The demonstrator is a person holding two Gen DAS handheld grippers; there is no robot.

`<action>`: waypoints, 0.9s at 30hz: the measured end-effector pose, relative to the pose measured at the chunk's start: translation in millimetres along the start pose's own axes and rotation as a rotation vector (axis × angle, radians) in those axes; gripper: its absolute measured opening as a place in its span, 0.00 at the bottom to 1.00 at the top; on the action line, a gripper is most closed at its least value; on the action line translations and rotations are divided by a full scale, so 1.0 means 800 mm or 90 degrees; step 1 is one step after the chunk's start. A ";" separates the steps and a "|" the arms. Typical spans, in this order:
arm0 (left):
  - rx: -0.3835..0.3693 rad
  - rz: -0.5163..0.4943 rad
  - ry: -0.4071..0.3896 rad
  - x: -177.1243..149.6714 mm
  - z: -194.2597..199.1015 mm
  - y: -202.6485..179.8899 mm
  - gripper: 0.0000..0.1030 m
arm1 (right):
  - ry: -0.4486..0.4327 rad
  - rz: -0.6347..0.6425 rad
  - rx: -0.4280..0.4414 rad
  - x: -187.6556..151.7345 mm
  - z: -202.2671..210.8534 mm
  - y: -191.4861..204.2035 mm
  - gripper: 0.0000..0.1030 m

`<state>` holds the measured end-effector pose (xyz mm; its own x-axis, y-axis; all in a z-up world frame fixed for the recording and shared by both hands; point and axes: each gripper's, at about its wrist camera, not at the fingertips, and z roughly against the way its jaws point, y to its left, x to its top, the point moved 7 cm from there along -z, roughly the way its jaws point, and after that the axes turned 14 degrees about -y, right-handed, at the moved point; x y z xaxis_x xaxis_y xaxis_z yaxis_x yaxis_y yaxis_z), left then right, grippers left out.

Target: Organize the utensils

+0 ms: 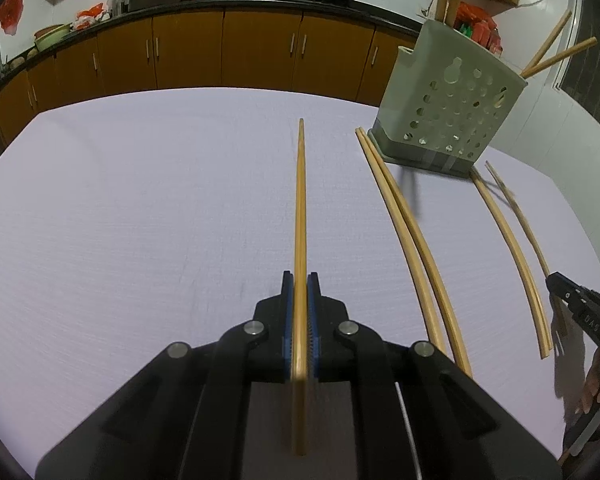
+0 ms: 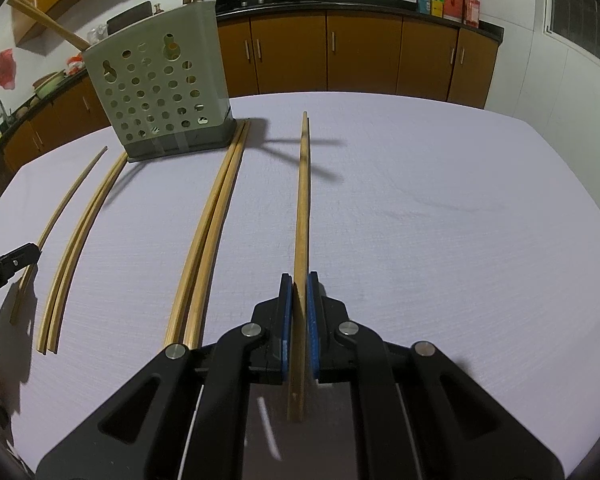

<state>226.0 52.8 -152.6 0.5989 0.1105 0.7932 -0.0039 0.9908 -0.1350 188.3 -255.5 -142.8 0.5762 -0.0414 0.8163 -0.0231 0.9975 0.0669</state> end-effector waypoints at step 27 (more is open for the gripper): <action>-0.001 0.006 0.000 0.000 0.000 0.001 0.09 | 0.000 0.000 0.000 0.000 0.000 0.000 0.08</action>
<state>225.8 53.5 -152.9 0.5985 0.1203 0.7920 -0.0089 0.9896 -0.1436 188.3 -255.7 -142.6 0.5762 -0.0413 0.8162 -0.0230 0.9975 0.0667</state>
